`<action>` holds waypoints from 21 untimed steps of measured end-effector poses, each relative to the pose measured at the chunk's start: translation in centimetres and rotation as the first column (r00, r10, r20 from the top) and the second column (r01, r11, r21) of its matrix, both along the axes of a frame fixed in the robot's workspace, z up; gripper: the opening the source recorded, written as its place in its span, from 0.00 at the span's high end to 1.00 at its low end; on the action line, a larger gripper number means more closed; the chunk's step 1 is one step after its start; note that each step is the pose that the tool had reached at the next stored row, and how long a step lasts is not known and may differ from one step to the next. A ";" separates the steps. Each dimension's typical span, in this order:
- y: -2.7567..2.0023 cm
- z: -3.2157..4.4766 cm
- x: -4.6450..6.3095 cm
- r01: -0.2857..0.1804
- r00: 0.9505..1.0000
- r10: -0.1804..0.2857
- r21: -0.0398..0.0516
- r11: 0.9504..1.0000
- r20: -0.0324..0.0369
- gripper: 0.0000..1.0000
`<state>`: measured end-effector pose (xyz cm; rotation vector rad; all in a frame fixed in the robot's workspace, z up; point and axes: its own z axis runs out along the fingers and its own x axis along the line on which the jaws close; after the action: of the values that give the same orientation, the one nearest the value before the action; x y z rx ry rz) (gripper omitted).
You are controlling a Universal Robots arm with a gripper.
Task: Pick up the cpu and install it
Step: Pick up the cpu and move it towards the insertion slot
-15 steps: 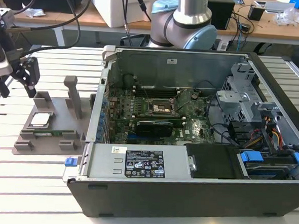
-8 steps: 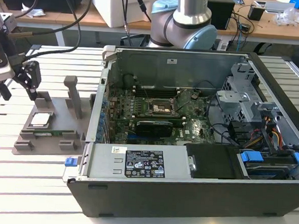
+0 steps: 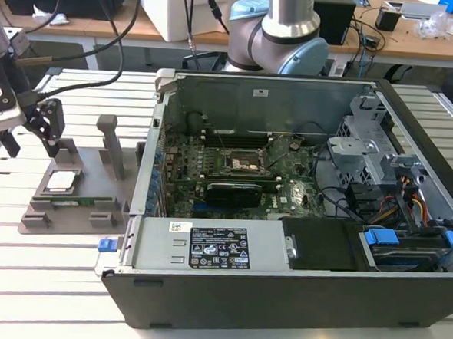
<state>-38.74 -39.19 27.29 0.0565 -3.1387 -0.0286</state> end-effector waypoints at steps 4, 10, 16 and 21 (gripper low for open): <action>0.00 -0.47 0.0 0.000 1.000 0.000 0.000 1.000 0.000 0.34; 0.00 -1.62 0.0 0.000 1.000 0.000 0.000 1.000 0.000 0.34; 0.00 -2.60 0.0 0.000 1.000 0.000 0.000 1.000 0.000 0.34; 0.00 -3.21 0.0 0.000 1.000 0.000 0.000 1.000 0.000 0.34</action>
<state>-38.74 -39.19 24.08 0.0565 -3.1386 -0.0286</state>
